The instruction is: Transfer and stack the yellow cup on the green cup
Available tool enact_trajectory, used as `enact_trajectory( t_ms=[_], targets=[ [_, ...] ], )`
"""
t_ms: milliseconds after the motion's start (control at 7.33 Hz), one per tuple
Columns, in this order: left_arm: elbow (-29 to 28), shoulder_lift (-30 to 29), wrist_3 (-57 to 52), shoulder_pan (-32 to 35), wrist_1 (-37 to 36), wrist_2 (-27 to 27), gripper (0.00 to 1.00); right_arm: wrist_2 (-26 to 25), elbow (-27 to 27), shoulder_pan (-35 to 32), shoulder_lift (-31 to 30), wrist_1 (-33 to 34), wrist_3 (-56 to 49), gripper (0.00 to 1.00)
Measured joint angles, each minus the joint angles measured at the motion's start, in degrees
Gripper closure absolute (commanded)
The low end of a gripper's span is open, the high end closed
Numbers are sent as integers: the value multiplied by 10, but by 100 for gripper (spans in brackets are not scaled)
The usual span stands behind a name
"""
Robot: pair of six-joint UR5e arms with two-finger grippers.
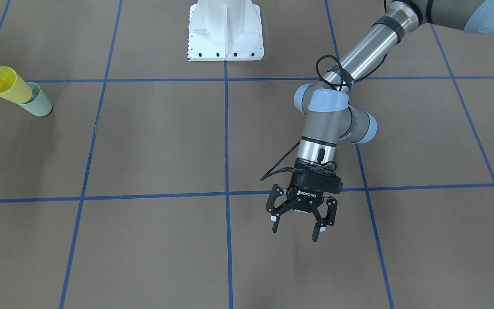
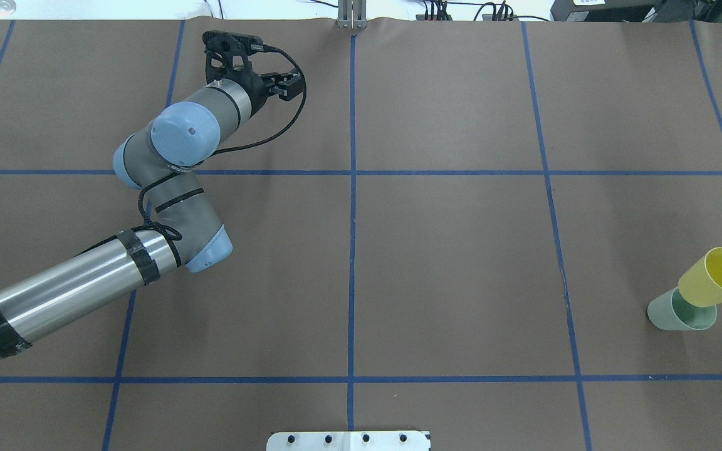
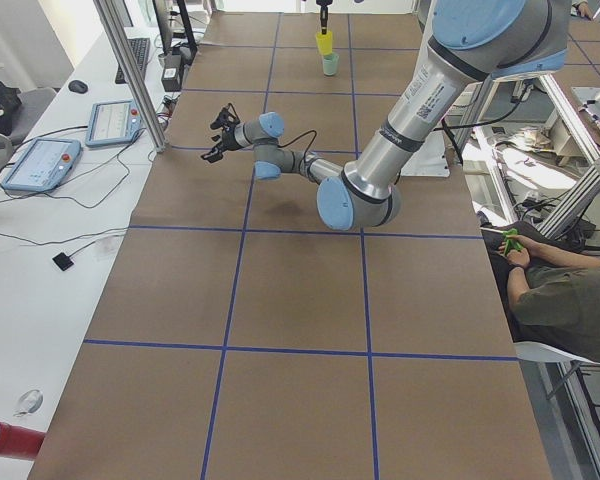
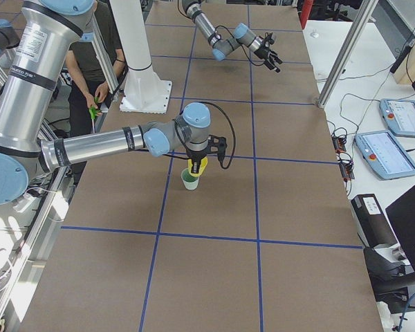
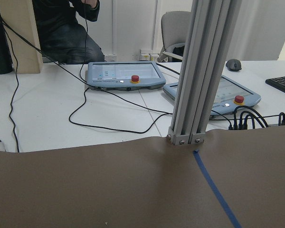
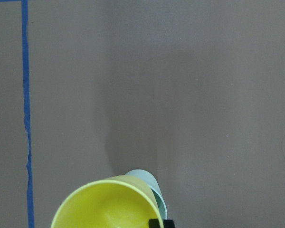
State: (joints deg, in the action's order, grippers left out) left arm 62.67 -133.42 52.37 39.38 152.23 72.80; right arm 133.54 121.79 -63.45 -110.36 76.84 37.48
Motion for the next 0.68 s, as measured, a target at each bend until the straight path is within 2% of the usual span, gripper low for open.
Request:
enact_trajectory(
  t_ms=[682],
  targets=[
    [0, 1, 1, -2, 1, 0, 1, 14, -5, 11, -5, 1, -1, 100]
  ],
)
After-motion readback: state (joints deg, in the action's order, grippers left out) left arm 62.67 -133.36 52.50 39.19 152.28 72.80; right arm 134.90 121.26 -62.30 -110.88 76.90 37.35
